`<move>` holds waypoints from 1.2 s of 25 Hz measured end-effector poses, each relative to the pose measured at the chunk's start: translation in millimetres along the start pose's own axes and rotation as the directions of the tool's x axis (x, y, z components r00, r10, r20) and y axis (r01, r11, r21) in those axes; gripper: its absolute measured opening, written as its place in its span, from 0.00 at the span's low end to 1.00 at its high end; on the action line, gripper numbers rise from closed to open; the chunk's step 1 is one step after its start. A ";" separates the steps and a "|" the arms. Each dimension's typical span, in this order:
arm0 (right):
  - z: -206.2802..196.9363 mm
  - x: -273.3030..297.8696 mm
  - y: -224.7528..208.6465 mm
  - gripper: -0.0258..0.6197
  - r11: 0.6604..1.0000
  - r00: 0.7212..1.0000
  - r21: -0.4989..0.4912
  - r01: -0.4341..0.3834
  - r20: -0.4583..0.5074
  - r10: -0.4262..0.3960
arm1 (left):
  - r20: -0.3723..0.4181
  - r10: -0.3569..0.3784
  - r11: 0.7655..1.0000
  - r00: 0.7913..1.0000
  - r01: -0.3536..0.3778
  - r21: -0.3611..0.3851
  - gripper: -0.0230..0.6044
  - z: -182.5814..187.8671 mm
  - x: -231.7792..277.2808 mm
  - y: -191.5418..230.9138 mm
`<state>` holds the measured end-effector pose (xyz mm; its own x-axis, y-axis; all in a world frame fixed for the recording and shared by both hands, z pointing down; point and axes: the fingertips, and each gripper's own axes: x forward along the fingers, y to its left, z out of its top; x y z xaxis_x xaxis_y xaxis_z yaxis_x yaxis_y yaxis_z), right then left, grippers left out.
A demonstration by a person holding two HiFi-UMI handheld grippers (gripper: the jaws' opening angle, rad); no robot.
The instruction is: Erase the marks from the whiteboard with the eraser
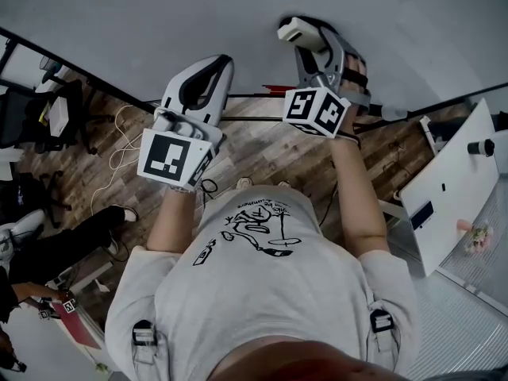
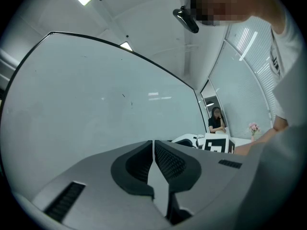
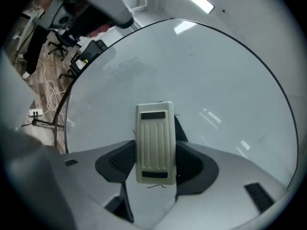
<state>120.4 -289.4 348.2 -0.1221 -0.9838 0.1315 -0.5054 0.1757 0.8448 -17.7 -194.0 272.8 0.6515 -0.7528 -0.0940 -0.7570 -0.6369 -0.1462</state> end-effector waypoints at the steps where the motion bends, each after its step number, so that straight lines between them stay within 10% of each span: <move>1: -0.9 2.3 9.8 0.44 1.000 1.000 -0.016 -0.006 -0.008 0.006 | -0.001 0.002 1.000 1.000 -0.002 -0.001 0.09 -0.2 -0.6 0.8; 13: -25.1 13.9 113.8 0.44 0.977 0.980 -0.108 -0.183 -0.097 0.173 | -0.004 0.018 1.000 1.000 -0.018 -0.014 0.09 -3.9 -7.6 8.8; 21: 19.1 -40.3 -40.2 0.44 0.994 0.997 0.108 0.006 0.078 -0.015 | 0.002 -0.007 1.000 1.000 0.007 -0.029 0.09 -6.3 4.2 5.5; 30: -25.7 -43.1 -156.5 0.44 0.965 0.976 0.190 0.182 0.082 -0.201 | -0.001 -0.020 0.999 1.000 0.020 -0.033 0.09 -10.5 17.0 4.5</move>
<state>226.7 -275.4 223.7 -0.0876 -0.9926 -0.0835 -0.6723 -0.0029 0.7402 -10.6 -211.4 280.8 0.6663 -0.7402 -0.0902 -0.7452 -0.6568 -0.1150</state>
